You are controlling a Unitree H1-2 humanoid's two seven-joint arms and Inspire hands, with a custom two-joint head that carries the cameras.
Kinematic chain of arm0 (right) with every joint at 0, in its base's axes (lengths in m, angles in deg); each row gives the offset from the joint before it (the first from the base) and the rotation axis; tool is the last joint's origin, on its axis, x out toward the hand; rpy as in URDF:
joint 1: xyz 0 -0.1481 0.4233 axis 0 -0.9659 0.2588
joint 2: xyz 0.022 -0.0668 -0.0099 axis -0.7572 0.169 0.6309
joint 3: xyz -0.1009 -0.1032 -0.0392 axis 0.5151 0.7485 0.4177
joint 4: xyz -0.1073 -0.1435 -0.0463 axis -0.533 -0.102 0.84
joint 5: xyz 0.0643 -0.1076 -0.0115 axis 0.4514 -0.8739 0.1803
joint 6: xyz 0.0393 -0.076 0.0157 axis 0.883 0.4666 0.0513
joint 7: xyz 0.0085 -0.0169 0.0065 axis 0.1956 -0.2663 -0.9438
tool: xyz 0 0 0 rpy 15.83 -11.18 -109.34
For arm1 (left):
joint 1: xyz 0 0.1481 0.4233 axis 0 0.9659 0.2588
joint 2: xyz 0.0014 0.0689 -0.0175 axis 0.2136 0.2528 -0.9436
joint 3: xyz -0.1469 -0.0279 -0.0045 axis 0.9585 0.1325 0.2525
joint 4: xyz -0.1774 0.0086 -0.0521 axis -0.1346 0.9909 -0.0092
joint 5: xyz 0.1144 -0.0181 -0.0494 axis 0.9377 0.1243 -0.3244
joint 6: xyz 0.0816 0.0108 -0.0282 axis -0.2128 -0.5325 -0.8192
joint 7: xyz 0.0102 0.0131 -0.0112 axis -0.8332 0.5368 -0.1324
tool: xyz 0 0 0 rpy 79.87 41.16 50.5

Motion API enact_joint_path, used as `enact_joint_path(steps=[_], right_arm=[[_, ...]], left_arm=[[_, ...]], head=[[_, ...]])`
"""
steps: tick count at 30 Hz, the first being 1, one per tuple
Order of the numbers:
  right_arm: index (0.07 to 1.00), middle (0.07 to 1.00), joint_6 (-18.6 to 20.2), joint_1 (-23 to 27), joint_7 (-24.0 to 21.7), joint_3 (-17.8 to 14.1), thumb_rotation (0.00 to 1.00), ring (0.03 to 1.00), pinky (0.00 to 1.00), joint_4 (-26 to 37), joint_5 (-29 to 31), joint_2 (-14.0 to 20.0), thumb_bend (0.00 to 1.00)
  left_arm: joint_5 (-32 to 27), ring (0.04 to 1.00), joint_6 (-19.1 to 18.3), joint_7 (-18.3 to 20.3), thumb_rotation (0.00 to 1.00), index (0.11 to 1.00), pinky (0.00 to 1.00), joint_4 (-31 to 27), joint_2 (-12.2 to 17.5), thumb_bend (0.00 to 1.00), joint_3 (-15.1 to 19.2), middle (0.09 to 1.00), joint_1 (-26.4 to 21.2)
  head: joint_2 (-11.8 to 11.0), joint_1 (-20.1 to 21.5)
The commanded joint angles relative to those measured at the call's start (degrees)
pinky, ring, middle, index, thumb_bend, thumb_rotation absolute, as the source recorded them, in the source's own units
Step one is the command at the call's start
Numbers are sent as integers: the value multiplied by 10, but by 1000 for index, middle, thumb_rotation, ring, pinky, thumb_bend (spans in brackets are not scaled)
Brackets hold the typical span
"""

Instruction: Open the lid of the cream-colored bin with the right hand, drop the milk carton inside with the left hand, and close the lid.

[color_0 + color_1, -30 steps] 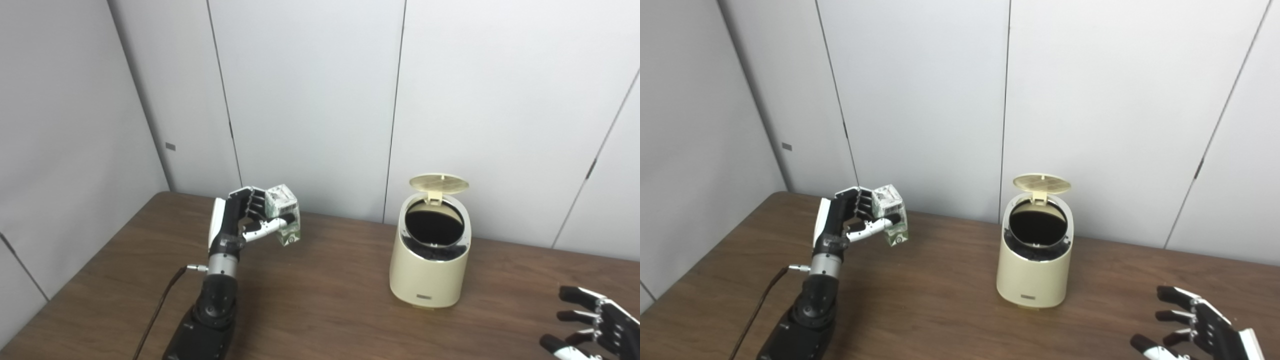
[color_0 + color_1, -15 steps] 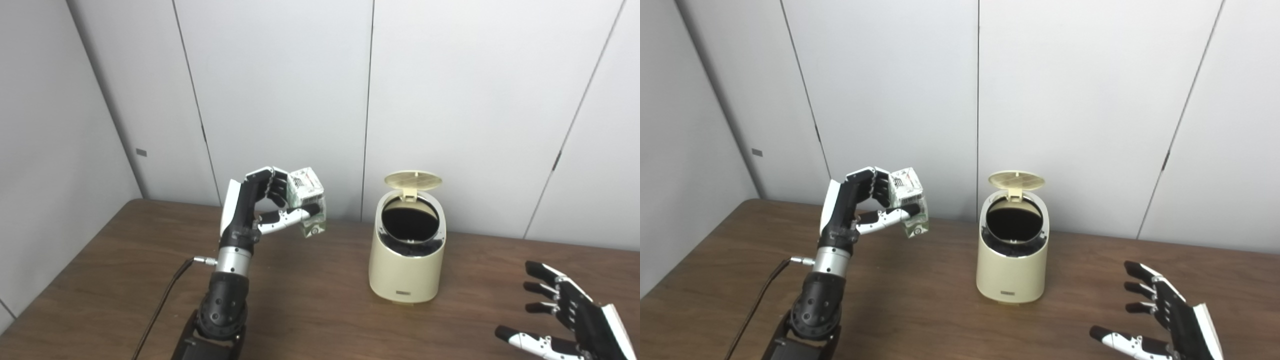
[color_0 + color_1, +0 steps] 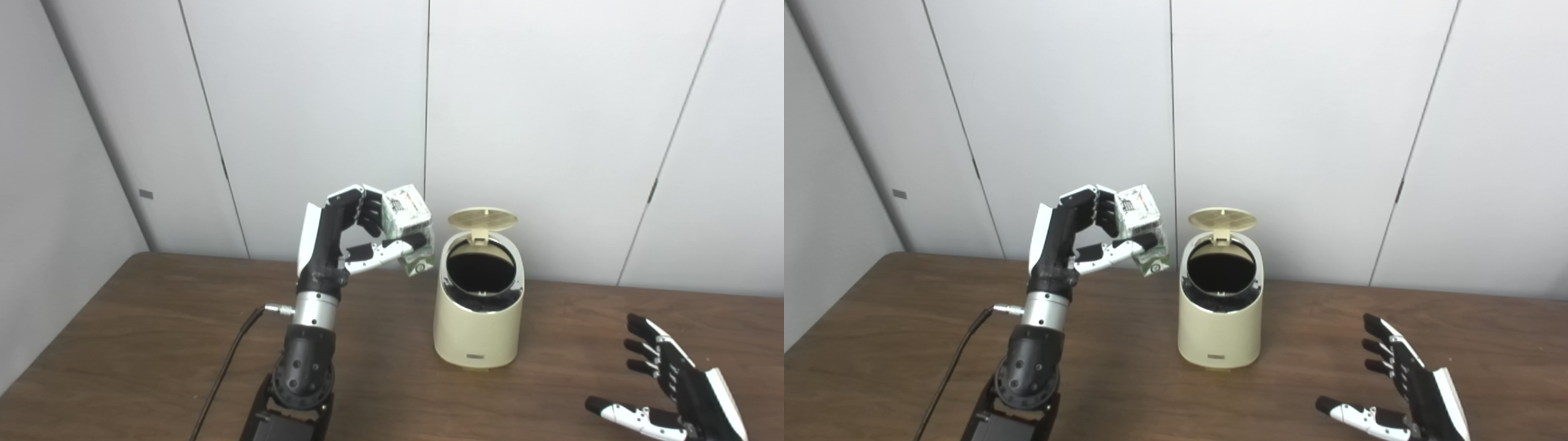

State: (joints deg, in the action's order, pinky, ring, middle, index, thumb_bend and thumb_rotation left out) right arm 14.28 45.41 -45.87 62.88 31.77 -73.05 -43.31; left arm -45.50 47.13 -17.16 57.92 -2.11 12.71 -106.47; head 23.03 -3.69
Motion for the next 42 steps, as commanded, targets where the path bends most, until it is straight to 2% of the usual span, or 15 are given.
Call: enact_joint_path(steps=[1,8,9,10,13,22,27,35,42], right_arm=[[860,879,-37,18,9,-3,25,841,775,5,2,5,704],[860,880,-42,19,10,-3,26,843,780,1,4,5,704],[860,880,-49,20,13,-2,26,843,780,-5,4,4,704],[861,876,-55,20,15,-2,79,839,774,-10,4,2,718],[860,869,-67,20,20,1,153,828,757,-19,-4,3,731],[863,877,-89,20,22,1,183,840,767,-34,3,3,733],[864,876,-86,16,24,3,220,839,762,-32,-4,4,740],[865,873,-70,12,24,4,243,828,747,-19,-16,1,742],[863,873,-87,13,24,5,260,837,766,-30,-13,4,761]], left_arm=[[4,440,7,-7,0,499,379,-28,-4,525,0,469,-33],[8,440,8,-5,0,498,379,-28,-8,525,3,470,-34],[12,440,8,-11,0,498,379,-27,-18,525,-1,470,-36],[15,440,7,-15,0,499,380,-26,-26,525,-4,469,-38],[26,443,10,-27,0,501,383,-20,-43,525,-10,468,-40],[38,436,36,-43,0,505,379,7,-65,524,-22,466,-40],[38,427,53,-47,0,509,371,27,-68,523,-29,462,-42],[30,450,60,-41,0,500,393,41,-68,524,-31,473,-44],[24,446,77,-39,0,504,392,59,-65,524,-34,470,-50]], head=[[0,2],[0,2],[-2,14],[-2,14],[-1,21],[4,32],[6,37],[11,39],[13,39]])
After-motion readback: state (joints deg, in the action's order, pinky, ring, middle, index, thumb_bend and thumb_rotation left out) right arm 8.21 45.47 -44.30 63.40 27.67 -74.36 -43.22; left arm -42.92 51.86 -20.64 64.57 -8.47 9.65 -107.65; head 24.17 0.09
